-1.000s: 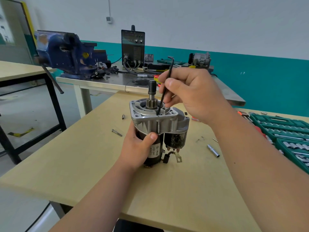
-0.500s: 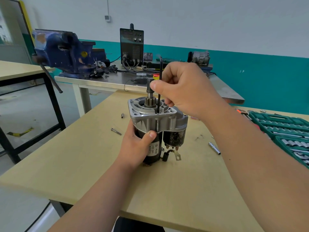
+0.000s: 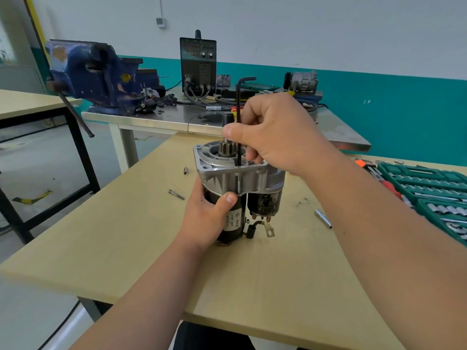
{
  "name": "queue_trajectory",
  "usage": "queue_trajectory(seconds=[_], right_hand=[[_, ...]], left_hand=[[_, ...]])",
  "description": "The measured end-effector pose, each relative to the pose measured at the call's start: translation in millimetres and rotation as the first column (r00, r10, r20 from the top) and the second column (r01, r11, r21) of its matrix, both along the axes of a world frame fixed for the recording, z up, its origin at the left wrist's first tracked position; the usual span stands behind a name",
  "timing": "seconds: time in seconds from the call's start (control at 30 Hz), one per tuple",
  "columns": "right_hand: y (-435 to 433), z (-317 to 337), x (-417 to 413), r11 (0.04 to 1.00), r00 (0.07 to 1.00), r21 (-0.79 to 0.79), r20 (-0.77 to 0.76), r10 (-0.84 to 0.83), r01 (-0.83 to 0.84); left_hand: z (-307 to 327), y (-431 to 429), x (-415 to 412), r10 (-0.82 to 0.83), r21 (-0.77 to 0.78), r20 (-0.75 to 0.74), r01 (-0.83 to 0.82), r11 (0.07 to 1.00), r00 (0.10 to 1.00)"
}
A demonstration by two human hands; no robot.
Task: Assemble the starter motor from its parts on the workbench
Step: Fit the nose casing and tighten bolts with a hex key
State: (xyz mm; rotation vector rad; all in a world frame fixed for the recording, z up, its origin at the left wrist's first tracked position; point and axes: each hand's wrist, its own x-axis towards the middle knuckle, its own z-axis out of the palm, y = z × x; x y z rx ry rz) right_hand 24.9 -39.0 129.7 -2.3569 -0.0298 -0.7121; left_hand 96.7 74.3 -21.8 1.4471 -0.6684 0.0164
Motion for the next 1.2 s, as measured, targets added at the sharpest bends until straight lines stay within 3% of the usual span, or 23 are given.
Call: queue_trajectory(seconds=[0.1,0.37,0.47,0.57,0.7,0.97,1.2], right_hand=[[-1.4,-2.6,0.7,0.998,0.998,0.022,-0.012,-0.058,0.058],[-11.7,8.2,-5.4,0.93,0.942,0.287,-0.174,0.288,-0.231],[-9.3,10.4,-5.9,0.97,0.965,0.134,-0.145,0.22,-0.202],[-5.2,0.2,-1.3,0.998,0.998,-0.03,-0.033,0.053,-0.054],[-7.1,-5.0,-1.3,0.997,0.997,0.002,0.026,0.076,-0.076],[-10.6,5.1,-7.3,0.949,0.951,0.16,-0.104,0.29,-0.272],[-5.0,-7.0,-3.5,0.999,0.999,0.018,0.042,0.026,-0.027]], left_hand=[[-1.3,-0.8,0.7,-0.003,-0.003,0.003,0.003,1.0,1.0],[-3.1,0.1,3.9,-0.004,-0.003,0.007,0.004,1.0,1.0],[-2.9,0.6,3.4,-0.001,0.002,0.005,0.001,1.0,1.0],[-3.5,-1.0,3.0,-0.002,0.017,0.008,0.002,1.0,1.0],[-3.0,-1.7,1.7,-0.013,0.032,0.019,0.013,0.999,1.0],[-3.8,0.3,3.1,-0.009,0.007,0.002,0.009,1.0,1.0],[-4.5,-1.6,2.9,-0.016,0.007,-0.002,0.016,1.0,1.0]])
